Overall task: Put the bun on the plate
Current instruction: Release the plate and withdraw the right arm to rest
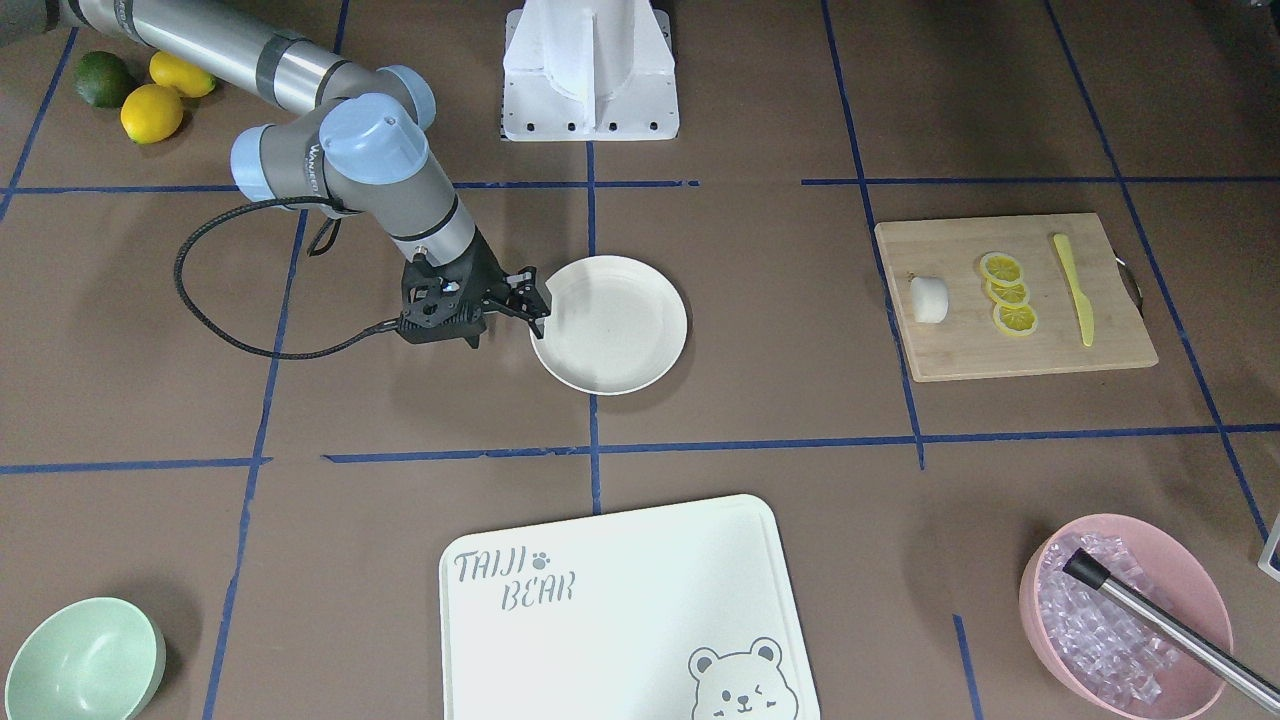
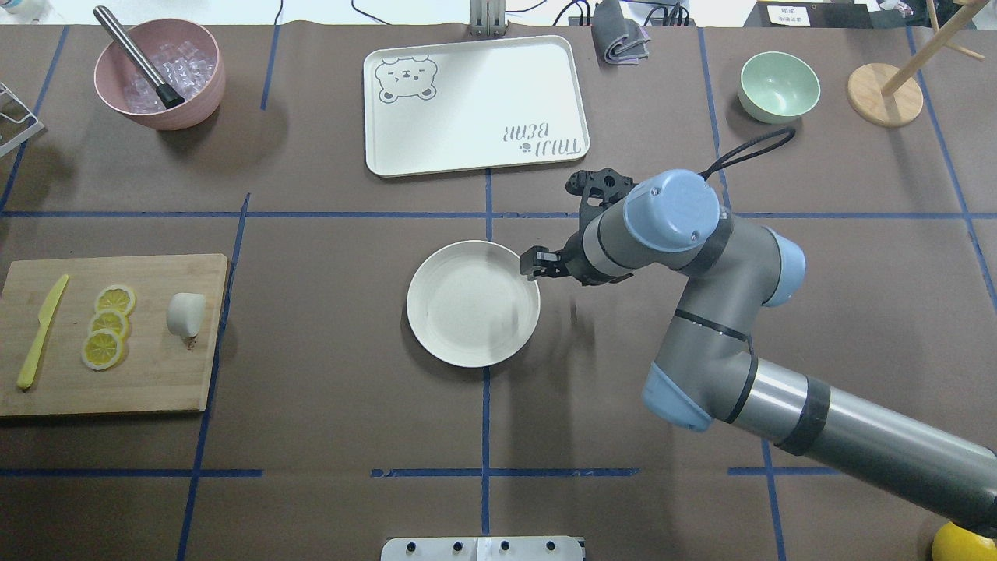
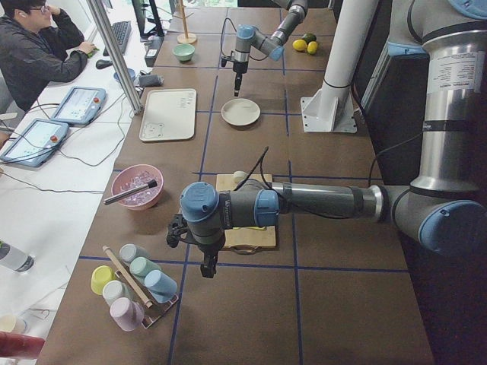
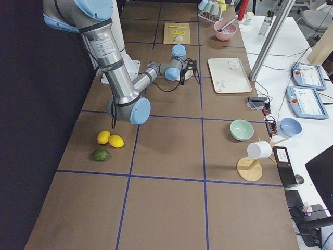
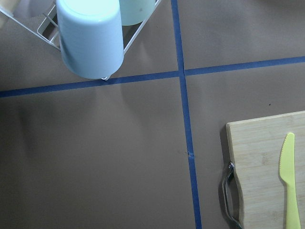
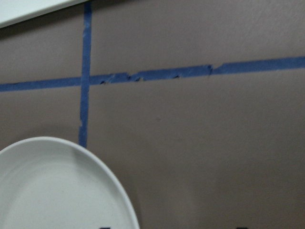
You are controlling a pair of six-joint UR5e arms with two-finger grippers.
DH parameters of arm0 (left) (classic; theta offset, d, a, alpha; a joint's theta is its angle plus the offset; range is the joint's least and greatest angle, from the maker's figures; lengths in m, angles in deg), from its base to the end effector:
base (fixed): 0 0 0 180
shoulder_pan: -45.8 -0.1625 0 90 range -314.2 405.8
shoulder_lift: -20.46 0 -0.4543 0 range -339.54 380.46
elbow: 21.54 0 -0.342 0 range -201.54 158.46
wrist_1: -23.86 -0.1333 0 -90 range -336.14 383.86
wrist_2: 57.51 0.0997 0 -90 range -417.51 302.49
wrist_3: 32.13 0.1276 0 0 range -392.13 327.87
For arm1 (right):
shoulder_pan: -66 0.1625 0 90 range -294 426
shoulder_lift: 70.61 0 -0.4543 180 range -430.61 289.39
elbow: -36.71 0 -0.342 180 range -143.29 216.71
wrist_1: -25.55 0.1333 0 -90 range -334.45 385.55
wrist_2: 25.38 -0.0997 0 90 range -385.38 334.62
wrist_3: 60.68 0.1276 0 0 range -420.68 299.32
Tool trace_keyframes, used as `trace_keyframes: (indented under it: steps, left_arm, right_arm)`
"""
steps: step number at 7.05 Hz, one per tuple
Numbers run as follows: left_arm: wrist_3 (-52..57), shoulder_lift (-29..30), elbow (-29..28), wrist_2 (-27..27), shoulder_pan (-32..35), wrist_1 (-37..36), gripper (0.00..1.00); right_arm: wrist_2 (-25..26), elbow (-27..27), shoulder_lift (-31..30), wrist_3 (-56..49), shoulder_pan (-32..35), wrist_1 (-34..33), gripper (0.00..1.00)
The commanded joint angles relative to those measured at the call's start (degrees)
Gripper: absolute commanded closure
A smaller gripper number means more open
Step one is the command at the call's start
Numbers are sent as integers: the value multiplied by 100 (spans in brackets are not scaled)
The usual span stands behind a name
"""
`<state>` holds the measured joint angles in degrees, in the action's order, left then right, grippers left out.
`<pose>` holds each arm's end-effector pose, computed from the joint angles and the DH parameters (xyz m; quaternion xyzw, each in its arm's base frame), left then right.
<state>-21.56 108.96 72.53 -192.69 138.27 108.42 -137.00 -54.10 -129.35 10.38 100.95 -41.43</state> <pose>-0.0611 -0.4226 0.6961 0.0206 0.3842 0.0556 0.9214 -0.5078 -0.4602 0.3554 0.0576 -0.4803 0.0354 0.8745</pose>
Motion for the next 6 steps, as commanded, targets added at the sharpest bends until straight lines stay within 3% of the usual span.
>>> trace_keyframes:
  steps: [1,3,6]
  left_arm:
    - [33,0,85,0,0,-1,0]
    - [34,-9,225,44,-26,25,0]
    - [-19,0,235,44,-202,25,0]
  right_arm:
    - [-971,-269,-57,-1419,1104,-1416,0]
    - [-1352,-585,-372,-4051,2335,-2850,0]
    - [-1406,-719,-1733,-7212,3838,-2996,0]
